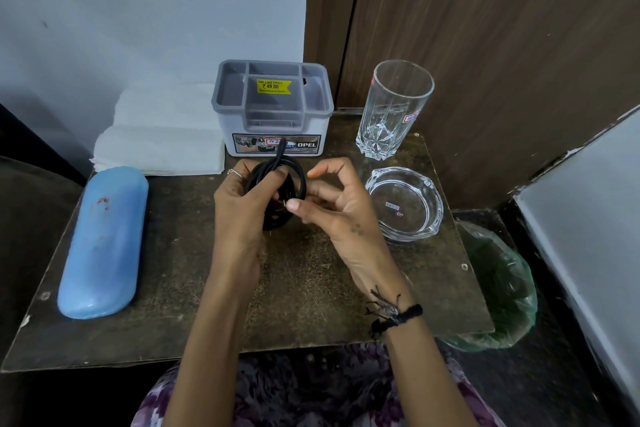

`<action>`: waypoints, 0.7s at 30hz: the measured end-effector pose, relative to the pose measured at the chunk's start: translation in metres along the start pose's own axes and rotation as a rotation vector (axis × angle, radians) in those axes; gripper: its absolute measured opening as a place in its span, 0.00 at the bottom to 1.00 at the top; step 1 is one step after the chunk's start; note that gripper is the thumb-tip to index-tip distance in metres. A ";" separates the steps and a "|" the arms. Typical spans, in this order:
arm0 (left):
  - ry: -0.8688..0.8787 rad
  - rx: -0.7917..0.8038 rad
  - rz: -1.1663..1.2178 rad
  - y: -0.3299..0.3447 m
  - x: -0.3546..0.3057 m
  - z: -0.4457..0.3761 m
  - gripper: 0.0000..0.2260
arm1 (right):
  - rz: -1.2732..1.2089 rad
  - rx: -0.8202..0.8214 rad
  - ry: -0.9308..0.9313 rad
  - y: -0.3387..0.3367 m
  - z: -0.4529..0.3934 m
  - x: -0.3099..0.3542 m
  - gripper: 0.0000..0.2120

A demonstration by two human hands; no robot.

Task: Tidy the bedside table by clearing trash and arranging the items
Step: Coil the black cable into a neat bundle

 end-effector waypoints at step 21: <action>-0.109 0.021 0.039 0.004 0.008 0.003 0.02 | 0.793 -0.359 -0.430 -0.004 0.013 0.005 0.08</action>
Point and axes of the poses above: each hand's wrist, its own z-axis away from the middle knuckle, its own y-axis out of the palm, x = y × z, the point moved 3 cm from there along -z, towards the middle knuckle, and after that the axes turned 1 degree about y, right-handed, at the moved point
